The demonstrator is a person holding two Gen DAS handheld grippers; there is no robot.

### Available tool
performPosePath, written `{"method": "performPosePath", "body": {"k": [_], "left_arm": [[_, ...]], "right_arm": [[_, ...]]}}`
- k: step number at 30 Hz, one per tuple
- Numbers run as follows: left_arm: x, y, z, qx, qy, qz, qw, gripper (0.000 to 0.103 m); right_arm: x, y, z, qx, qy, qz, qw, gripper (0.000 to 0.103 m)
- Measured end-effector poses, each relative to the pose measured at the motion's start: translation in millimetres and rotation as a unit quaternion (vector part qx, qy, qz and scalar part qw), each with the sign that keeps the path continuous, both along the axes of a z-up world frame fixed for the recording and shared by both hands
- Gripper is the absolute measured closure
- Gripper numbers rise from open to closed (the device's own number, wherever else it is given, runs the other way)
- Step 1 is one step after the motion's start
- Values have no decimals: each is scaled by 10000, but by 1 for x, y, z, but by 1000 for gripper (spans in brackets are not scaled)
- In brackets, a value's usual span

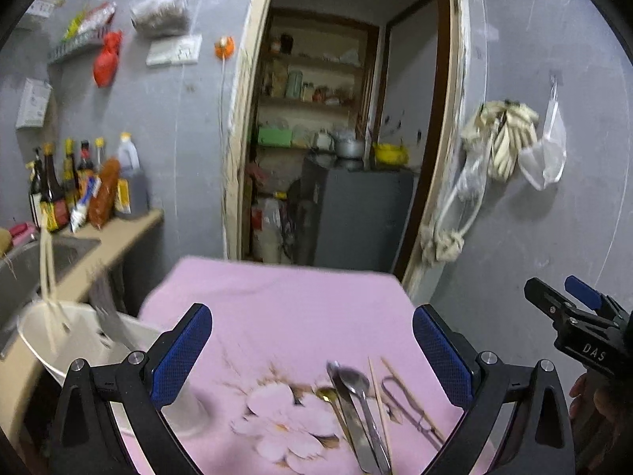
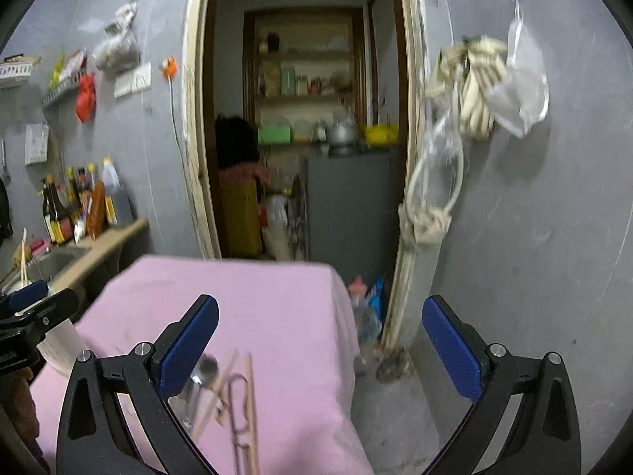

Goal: Organize utensils
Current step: 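Move both tools back over the remaining utensils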

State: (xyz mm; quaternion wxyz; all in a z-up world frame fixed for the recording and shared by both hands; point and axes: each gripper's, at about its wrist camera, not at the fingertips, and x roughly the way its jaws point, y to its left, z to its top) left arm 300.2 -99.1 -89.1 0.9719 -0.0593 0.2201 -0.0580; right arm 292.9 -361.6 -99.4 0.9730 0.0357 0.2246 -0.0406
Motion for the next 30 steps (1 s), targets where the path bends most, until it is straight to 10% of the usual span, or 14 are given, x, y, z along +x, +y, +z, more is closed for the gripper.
{"method": "performPosePath", "body": {"k": [8,20,30], "left_arm": [[33,-11,-58,-139,922,-20,9956,2],[62,-14,-120,-588,2089,-277,9758,59],[69,-27,-139,-569,2455,-555,9661,80]], "right_arm": [[27,-12,-62,313,654,272,9970,5],[66,20,-127,500,1440,1077,9824,61],[90,47,-141,403,1761,1613,9702,75]]}}
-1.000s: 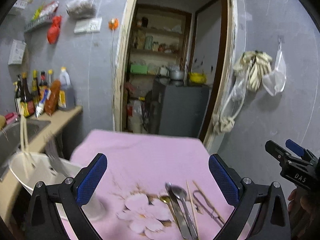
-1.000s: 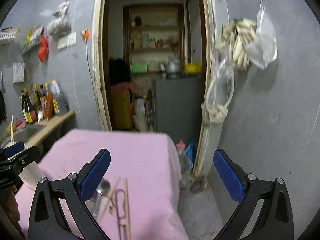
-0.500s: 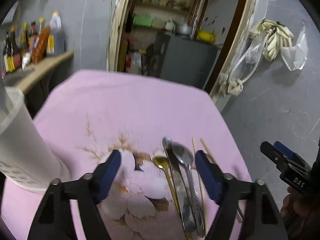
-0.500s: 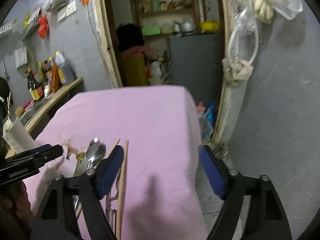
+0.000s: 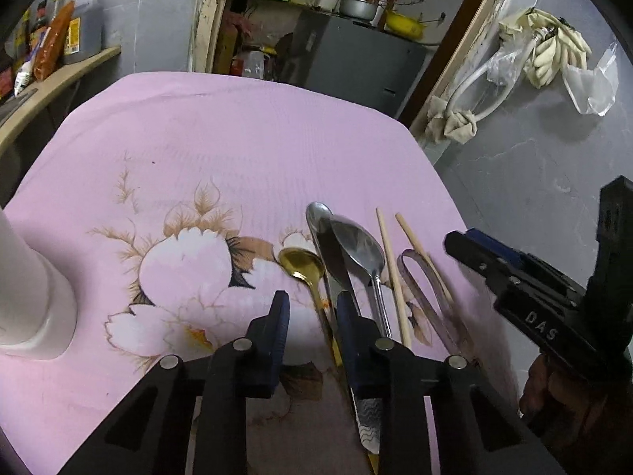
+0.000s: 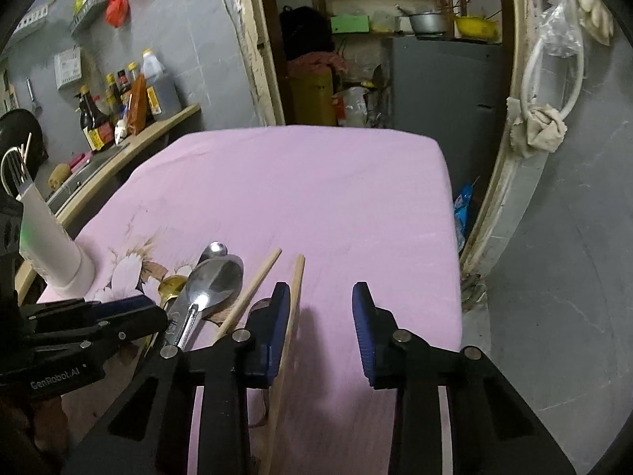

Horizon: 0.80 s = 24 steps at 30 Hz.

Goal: Organize utensils
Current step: 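Move both tools back over the remaining utensils, then grasp a knife with the left tool while the right tool grasps a chopstick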

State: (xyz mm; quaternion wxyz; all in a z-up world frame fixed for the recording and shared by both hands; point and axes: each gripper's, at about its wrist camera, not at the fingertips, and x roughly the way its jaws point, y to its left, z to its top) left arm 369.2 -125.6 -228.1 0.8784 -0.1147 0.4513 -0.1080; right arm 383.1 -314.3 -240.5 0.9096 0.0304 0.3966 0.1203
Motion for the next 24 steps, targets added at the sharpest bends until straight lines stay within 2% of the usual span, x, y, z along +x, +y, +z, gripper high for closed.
{"method": "performPosePath", "body": {"k": [4,8,11,14,18,21,24], "left_arm": [[5,-2,1,74,-5,-47,10000,82],[12,0,2,-69,105,-119,9999,87],[14,5,0,-196,280,-81,9994,95],[12,10,-1,-302,343,-58,9989,95],[17,6,-2,-186,348,-149,9991,93],[22,7,-3,-239,388,-226,9987,93],[28,8,-4,-310,483,-259,9980,93]], "right_arm": [[7,-1,-1,37,84,32,10000,75],[13,-2,-4,70,163,64,9998,75],[16,-2,-6,80,213,109,9997,75],[19,2,-10,37,297,195,9994,75],[30,11,-13,-65,429,300,9986,75],[39,23,-15,-311,571,297,9974,75],[43,40,-13,-864,637,314,9937,76]]}}
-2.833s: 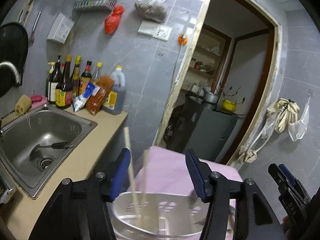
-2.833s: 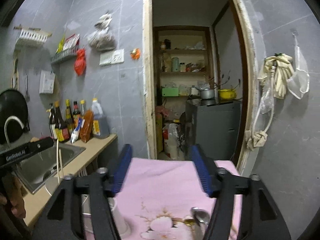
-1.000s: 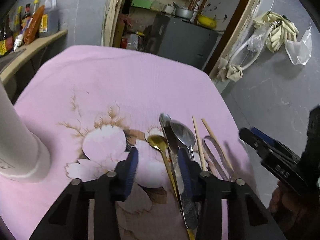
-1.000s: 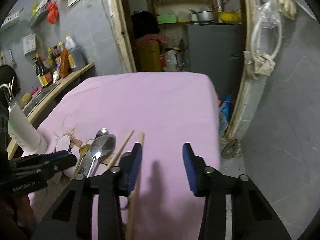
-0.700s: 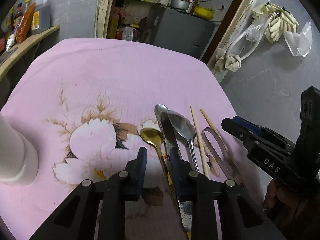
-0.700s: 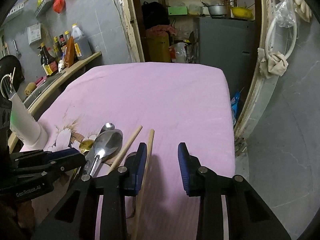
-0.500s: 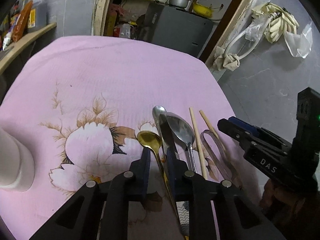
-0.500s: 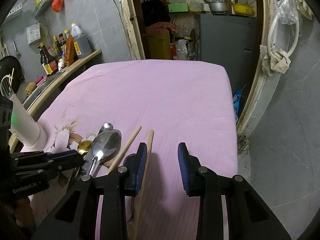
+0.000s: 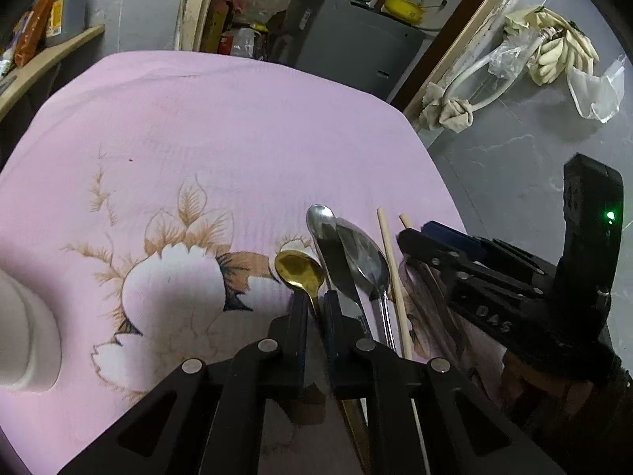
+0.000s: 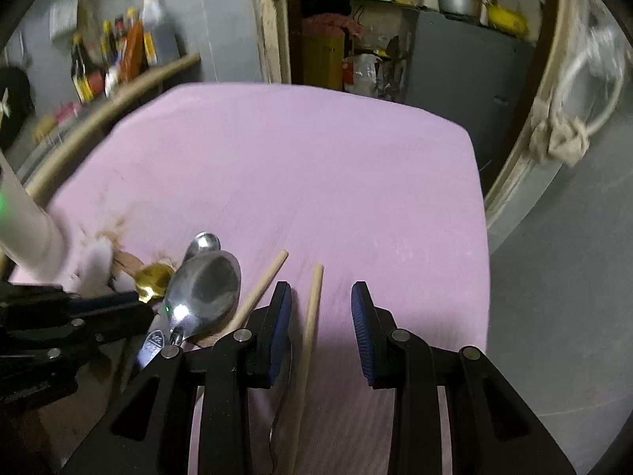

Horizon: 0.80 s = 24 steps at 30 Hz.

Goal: Organize utensils
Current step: 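Grasp a knife with the left tool while the right tool grasps a chopstick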

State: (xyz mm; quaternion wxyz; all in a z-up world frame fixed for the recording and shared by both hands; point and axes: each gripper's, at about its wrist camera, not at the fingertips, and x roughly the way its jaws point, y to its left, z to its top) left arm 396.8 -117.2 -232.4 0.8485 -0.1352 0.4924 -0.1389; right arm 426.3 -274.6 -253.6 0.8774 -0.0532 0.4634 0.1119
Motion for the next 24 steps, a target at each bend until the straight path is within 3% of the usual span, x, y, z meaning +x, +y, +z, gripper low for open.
{"method": "performPosePath", "body": {"k": [3,5,9,16,24], "left_arm": [[0,-4,1,99,-8,-34,9999,93],[0,-4,2,96,2,-37,9999,95],[1,2,3,-130,96,170,9997,99],[-28,23,48,-400,-744,392,9957,100],[-58,57,105,-501,-1642,545,9837,100]], "right_arm": [[4,2,4,137,225,-138,9996,84],[8,1,7,217,361,-220,9989,98],[4,-17,14,964,460,-457,9932,99],[-44,-38,71,1669,-620,-677,9817,99],[-84,-26,138,1934,-1593,-805,9648,99]]}}
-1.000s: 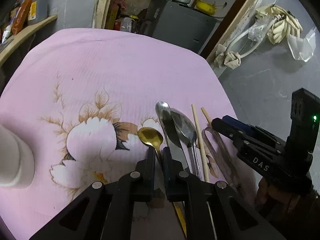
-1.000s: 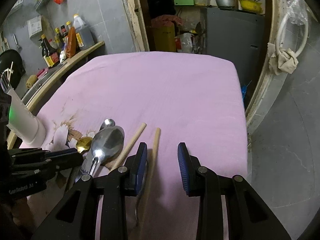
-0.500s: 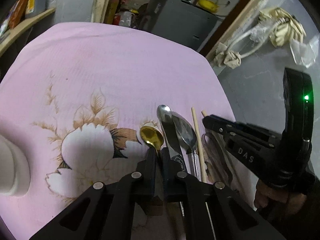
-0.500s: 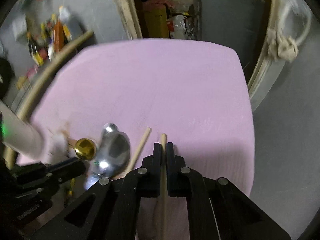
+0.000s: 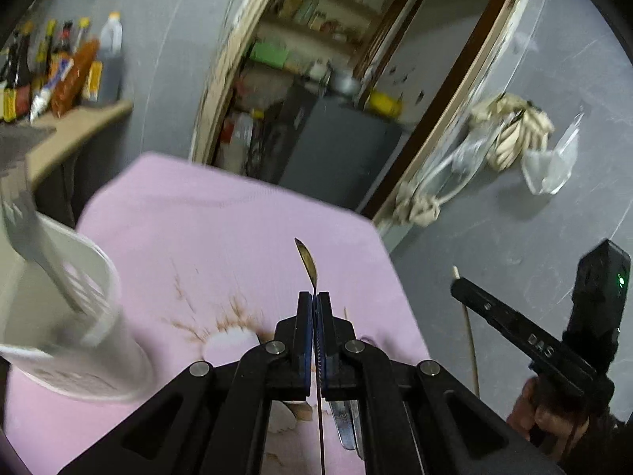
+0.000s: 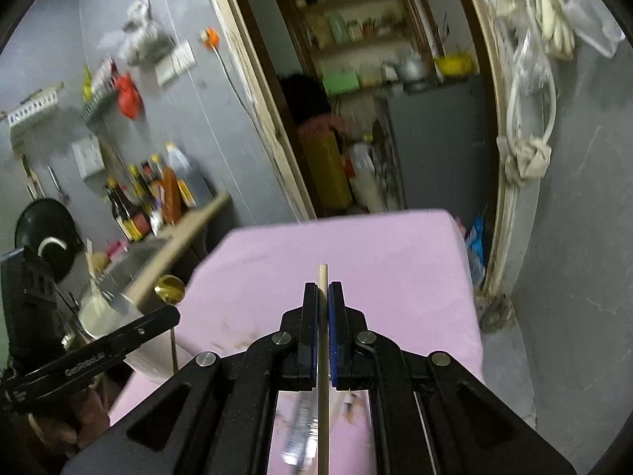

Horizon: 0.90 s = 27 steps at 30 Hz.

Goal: Organize utensils
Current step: 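Carry the knife and chopstick over the white caddy and open both tools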

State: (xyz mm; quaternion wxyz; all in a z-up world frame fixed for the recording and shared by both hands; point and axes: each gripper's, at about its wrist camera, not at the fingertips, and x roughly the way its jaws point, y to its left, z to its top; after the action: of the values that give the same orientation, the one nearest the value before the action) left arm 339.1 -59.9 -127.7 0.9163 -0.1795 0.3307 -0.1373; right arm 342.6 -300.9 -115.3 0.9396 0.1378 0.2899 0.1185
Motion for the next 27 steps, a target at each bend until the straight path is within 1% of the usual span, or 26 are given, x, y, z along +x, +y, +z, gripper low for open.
{"method": "performPosePath", "body": {"k": [3,7,11,14,19,24,27], "left_arm": [[-9,19,21,6,-241,-16,9997,100],[-17,48,50,-47,-512,17,9987,100],[-25,82,76,-4,-787,121,9968,100],[-31,112,92,58,-1007,257,9946,100],[-32,164,97,52,-1168,548,9916,100],[-28,218,92,-253,-1214,1051,9867,100],[-23,241,83,-421,-1208,1319,9830,100]], "right_arm": [[-15,16,19,155,-276,-14,9995,99],[-25,50,45,356,-716,65,9968,99],[-25,92,70,655,-1211,216,9902,99],[-19,123,80,880,-1474,332,9846,99],[-12,170,89,1158,-1851,428,9749,99],[1,203,82,1431,-2009,379,9684,99],[12,212,72,1492,-2050,170,9672,99]]}}
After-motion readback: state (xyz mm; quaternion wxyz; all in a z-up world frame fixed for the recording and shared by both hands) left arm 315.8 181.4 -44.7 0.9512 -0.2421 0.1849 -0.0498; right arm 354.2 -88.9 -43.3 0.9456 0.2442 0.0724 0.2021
